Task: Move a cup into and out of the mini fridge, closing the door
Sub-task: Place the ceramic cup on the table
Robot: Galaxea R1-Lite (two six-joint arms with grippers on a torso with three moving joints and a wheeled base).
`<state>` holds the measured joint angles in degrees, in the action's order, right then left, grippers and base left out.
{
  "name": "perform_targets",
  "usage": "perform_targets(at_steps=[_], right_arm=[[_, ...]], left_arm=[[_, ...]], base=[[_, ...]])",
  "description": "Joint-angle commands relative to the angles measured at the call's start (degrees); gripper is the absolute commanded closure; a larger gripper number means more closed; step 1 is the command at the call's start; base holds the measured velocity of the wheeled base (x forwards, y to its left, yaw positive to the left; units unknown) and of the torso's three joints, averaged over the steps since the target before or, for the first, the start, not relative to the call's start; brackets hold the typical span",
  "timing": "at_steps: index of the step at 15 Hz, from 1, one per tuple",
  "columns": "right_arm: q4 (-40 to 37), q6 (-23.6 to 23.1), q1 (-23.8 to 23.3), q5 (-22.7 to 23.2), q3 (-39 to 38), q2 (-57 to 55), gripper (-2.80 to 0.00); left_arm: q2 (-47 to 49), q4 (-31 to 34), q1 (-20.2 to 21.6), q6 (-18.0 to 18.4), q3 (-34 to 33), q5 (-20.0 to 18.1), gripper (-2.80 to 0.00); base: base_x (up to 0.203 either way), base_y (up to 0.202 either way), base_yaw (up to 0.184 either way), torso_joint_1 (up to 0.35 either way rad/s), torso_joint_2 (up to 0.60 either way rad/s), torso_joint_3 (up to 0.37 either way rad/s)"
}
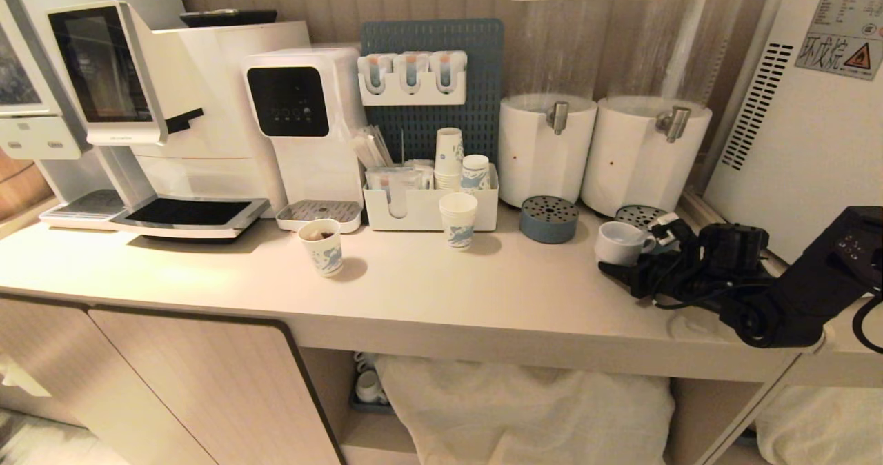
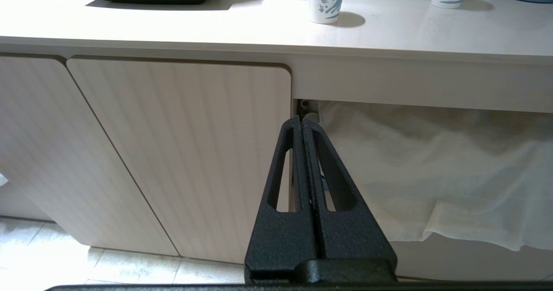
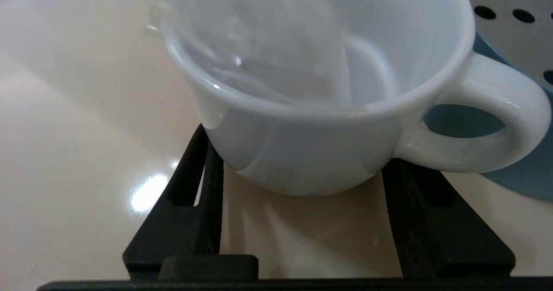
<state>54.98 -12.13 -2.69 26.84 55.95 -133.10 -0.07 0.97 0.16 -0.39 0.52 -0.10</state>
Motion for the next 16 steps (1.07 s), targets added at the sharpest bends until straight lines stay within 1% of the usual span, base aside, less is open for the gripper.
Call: perform_targets(at_steps=[1, 2, 5, 6, 9, 12, 16], right_arm=[[-0.21, -0.17, 0.32, -0.12, 0.48, -0.93, 0.0], [-0.73, -0.15, 0.41, -1.04, 0.69, -0.98, 0.0], [-5.63, 0.01, 1.24, -7.26, 3.86, -0.95, 0.0], [-5.89, 0.16, 1.28, -8.23, 4.26, -1.29, 0.0], [-5.37, 0.09, 1.37, -9.56, 4.17, -2.05, 0.0], [-4.12, -0.61, 2.08, -12.67, 4.08, -3.21, 0.0], [-3.84, -0.87, 2.55, -12.99, 4.08, -3.7, 0.0]], left_arm=[[0.07, -0.01, 0.02, -0.05, 0.0, 0.01, 0.0], [0.07, -0.09, 0.02, -0.05, 0.0, 0.01, 0.0], [0.07, -0.01, 0.02, -0.05, 0.0, 0.01, 0.0], [0.07, -0.09, 0.02, -0.05, 0.0, 0.01, 0.0], [0.07, -0.01, 0.02, -0.05, 0.0, 0.01, 0.0], [0.07, -0.01, 0.02, -0.05, 0.0, 0.01, 0.0], [0.07, -0.01, 0.02, -0.04, 0.0, 0.01, 0.0]], base=[[0.0, 0.0, 0.0, 0.0, 0.0, 0.0], [0.0, 0.0, 0.0, 0.0, 0.0, 0.0], [0.0, 0.0, 0.0, 0.0, 0.0, 0.0], [0.0, 0.0, 0.0, 0.0, 0.0, 0.0], [0.0, 0.0, 0.0, 0.0, 0.0, 0.0], [0.0, 0.0, 0.0, 0.0, 0.0, 0.0], [0.0, 0.0, 0.0, 0.0, 0.0, 0.0]])
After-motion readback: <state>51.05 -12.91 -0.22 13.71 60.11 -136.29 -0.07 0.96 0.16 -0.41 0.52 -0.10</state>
